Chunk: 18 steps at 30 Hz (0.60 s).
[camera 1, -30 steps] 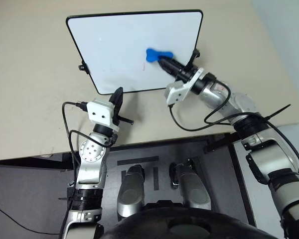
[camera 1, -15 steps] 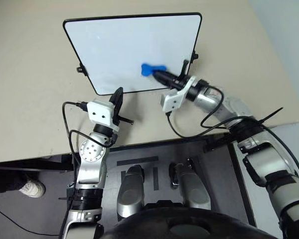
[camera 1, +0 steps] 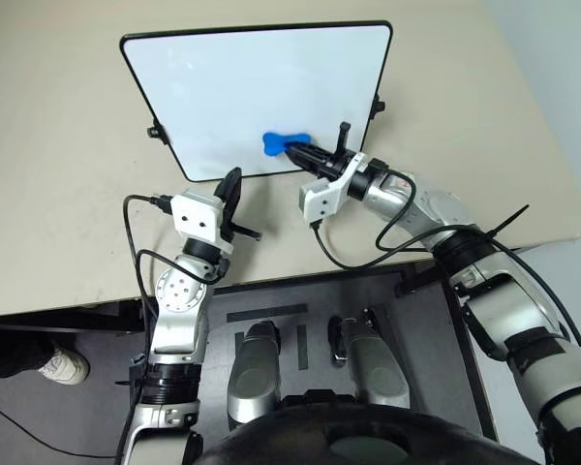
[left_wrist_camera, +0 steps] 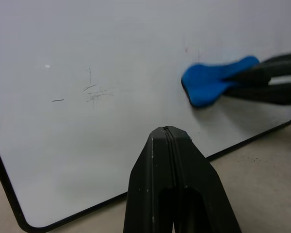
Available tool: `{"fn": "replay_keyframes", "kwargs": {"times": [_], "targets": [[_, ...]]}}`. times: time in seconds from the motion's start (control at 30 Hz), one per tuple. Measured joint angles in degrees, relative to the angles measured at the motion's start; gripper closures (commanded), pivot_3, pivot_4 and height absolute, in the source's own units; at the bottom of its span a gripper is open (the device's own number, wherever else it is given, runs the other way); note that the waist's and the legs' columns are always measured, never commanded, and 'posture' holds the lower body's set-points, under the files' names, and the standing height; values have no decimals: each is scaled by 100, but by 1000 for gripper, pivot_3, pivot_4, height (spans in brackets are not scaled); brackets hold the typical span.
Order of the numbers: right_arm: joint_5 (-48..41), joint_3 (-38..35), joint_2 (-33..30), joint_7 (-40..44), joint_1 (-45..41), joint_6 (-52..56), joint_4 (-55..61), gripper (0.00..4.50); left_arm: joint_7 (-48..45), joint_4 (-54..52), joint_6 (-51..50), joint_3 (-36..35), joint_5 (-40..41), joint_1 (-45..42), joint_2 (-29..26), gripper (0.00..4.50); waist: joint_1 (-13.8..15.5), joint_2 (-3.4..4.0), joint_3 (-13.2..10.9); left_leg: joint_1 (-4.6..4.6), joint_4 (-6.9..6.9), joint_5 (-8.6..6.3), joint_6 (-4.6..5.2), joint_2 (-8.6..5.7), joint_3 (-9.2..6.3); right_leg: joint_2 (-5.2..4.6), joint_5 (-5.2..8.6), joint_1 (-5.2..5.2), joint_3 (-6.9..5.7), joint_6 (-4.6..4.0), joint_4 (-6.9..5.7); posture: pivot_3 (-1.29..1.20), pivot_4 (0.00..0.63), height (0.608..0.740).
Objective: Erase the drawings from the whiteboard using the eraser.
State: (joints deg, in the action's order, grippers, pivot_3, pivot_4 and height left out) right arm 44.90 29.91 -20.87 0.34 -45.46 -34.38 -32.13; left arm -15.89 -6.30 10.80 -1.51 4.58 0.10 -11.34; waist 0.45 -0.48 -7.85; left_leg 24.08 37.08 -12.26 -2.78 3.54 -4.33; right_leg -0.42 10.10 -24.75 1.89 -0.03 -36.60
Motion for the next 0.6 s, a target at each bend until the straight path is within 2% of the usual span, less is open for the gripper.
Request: {"fn": "replay_keyframes", "kwargs": {"times": [0.13,0.27,0.4,0.6], "targets": [[-15,-229,-149,-265,10,135,340,4493,-7,0,0,-4,2,11,-3,4500,7,0,0,0,0,1,0,0,0,1,-13,1,0,-1,0,0,150,740],[-327,-442,-359,-54,375,182,880,4493,-28,-2,-3,-12,10,44,-36,4500,16,-2,1,-1,0,3,1,4,1,6,-11,6,0,4,12,0,150,740],[-958,-471,-660,819,1137,283,1500,4493,-40,-17,-11,-17,29,102,-86,4500,23,-2,1,10,-1,-2,-6,8,6,14,2,10,0,22,46,0,150,740],[-2665,-744,-1327,2634,2352,1059,2658,4493,-126,-38,-79,-58,64,116,-188,4500,56,-7,4,34,5,-33,1,7,20,13,21,5,0,34,70,0,150,740]]}}
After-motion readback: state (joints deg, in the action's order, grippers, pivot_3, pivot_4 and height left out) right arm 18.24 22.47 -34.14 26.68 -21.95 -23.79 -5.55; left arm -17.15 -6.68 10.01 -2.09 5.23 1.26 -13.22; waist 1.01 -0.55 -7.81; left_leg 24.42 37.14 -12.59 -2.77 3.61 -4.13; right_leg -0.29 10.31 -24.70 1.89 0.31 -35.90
